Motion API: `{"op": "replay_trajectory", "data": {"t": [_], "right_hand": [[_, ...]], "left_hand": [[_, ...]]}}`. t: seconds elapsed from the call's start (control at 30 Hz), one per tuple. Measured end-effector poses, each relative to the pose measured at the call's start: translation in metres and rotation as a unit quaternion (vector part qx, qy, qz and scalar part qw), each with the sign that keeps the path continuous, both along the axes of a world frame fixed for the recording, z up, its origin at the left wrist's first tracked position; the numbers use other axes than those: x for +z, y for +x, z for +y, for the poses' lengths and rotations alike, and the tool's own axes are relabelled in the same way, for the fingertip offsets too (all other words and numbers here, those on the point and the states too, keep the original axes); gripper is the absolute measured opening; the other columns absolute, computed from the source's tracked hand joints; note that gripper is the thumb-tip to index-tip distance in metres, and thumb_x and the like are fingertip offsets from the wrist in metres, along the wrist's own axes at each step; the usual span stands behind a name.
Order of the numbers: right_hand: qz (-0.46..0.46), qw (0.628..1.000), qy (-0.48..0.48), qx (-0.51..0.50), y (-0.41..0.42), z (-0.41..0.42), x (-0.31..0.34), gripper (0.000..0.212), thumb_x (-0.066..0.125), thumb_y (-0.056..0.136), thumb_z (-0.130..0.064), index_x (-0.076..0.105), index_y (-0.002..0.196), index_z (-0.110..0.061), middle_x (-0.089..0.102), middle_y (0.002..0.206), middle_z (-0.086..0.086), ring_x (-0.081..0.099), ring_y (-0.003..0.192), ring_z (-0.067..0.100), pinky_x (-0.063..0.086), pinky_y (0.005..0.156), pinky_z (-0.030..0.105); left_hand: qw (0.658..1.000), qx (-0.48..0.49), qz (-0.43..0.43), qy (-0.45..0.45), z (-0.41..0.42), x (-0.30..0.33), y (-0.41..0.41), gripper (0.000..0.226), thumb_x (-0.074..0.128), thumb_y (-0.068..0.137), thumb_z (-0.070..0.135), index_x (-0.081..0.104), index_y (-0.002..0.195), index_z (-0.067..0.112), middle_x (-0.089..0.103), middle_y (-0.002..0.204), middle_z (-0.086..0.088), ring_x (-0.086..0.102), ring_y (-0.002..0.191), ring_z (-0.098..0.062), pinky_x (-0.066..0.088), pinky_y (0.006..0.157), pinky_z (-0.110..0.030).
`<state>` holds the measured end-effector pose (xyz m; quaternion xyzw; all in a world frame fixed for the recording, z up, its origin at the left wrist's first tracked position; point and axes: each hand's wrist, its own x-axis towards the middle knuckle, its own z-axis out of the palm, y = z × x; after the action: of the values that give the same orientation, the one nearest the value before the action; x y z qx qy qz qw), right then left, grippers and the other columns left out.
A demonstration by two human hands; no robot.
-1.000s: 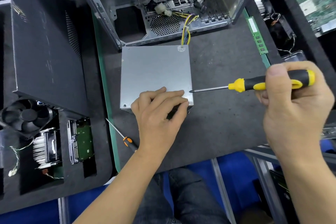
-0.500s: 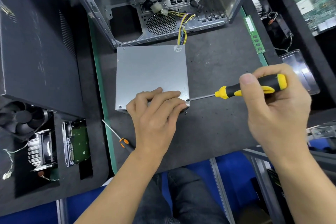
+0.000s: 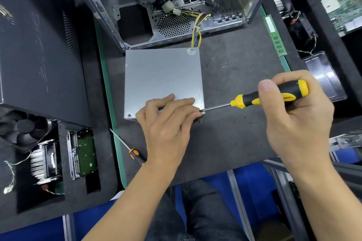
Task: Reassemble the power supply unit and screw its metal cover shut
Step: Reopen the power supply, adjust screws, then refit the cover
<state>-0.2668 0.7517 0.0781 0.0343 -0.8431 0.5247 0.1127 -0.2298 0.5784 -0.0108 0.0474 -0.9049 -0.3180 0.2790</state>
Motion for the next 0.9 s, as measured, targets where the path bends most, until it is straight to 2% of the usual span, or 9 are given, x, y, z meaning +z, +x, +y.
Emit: {"op": "replay_trajectory", "data": {"t": [0.1, 0.23, 0.3, 0.47, 0.57, 0.73, 0.8, 0.9], "right_hand": [[0.002, 1.0, -0.001, 0.005, 0.001, -0.001, 0.002, 0.014, 0.061, 0.093, -0.033, 0.053, 0.084, -0.027, 0.053, 0.063, -0.007, 0.045, 0.049, 0.002, 0.032, 0.051, 0.007], [0.024, 0.998, 0.022, 0.047, 0.004, -0.006, 0.012, 0.013, 0.063, 0.093, -0.032, 0.051, 0.087, -0.028, 0.059, 0.067, -0.031, 0.054, 0.056, -0.005, 0.035, 0.055, 0.004], [0.03, 0.997, 0.045, 0.063, 0.005, -0.007, 0.016, 0.013, 0.062, 0.093, -0.031, 0.051, 0.088, -0.025, 0.059, 0.07, -0.036, 0.057, 0.06, -0.008, 0.036, 0.058, 0.003], [0.023, 0.994, 0.066, 0.081, 0.004, -0.007, 0.02, 0.012, 0.062, 0.091, -0.033, 0.052, 0.088, -0.025, 0.059, 0.072, -0.034, 0.057, 0.063, -0.009, 0.037, 0.06, 0.003], [0.02, 0.992, 0.082, 0.092, 0.004, -0.005, 0.021, 0.012, 0.061, 0.091, -0.032, 0.052, 0.088, -0.026, 0.062, 0.077, -0.024, 0.055, 0.062, -0.006, 0.035, 0.058, 0.002], [0.009, 0.991, 0.094, 0.097, 0.004, -0.005, 0.024, 0.014, 0.062, 0.09, -0.044, 0.054, 0.091, -0.032, 0.062, 0.083, -0.011, 0.061, 0.072, 0.009, 0.041, 0.061, 0.008], [0.005, 0.992, 0.083, 0.092, 0.004, -0.005, 0.023, 0.014, 0.062, 0.09, -0.044, 0.054, 0.091, -0.032, 0.063, 0.083, -0.015, 0.061, 0.072, 0.01, 0.042, 0.061, 0.011], [-0.002, 0.994, 0.07, 0.082, 0.003, -0.005, 0.022, 0.013, 0.062, 0.091, -0.038, 0.052, 0.088, -0.03, 0.063, 0.078, -0.027, 0.058, 0.064, 0.001, 0.039, 0.06, 0.008]], "left_hand": [[1.0, 0.003, 0.005, 0.002, 0.0, 0.0, 0.0, 0.029, 0.06, 0.097, 0.034, 0.079, 0.079, 0.022, 0.073, 0.099, 0.016, 0.055, 0.107, -0.016, 0.028, 0.091, -0.034], [1.0, 0.003, 0.006, -0.004, 0.0, -0.001, 0.0, 0.026, 0.062, 0.096, 0.031, 0.079, 0.08, 0.023, 0.073, 0.1, 0.018, 0.055, 0.108, -0.015, 0.026, 0.094, -0.029], [1.0, 0.005, 0.003, -0.006, 0.0, -0.002, 0.0, 0.025, 0.062, 0.096, 0.03, 0.079, 0.08, 0.023, 0.073, 0.1, 0.018, 0.055, 0.108, -0.015, 0.024, 0.094, -0.027], [1.0, 0.0, 0.003, -0.01, 0.0, -0.001, 0.0, 0.022, 0.063, 0.095, 0.028, 0.079, 0.081, 0.022, 0.073, 0.101, 0.018, 0.055, 0.108, -0.016, 0.025, 0.094, -0.027], [1.0, -0.002, 0.003, -0.009, -0.001, -0.001, 0.0, 0.027, 0.06, 0.097, 0.031, 0.079, 0.081, 0.022, 0.073, 0.101, 0.018, 0.055, 0.108, -0.016, 0.024, 0.094, -0.027], [1.0, -0.004, 0.006, -0.006, -0.001, -0.001, 0.001, 0.027, 0.06, 0.098, 0.031, 0.079, 0.082, 0.022, 0.072, 0.102, 0.018, 0.055, 0.108, -0.017, 0.025, 0.094, -0.027], [1.0, -0.01, 0.01, -0.004, -0.002, -0.003, 0.001, 0.026, 0.06, 0.098, 0.031, 0.079, 0.083, 0.022, 0.072, 0.103, 0.017, 0.056, 0.108, -0.017, 0.025, 0.094, -0.026], [1.0, -0.026, 0.007, 0.001, -0.006, -0.007, 0.002, 0.017, 0.066, 0.094, 0.028, 0.079, 0.087, 0.021, 0.071, 0.107, 0.017, 0.055, 0.11, -0.014, 0.025, 0.096, -0.026]]}}
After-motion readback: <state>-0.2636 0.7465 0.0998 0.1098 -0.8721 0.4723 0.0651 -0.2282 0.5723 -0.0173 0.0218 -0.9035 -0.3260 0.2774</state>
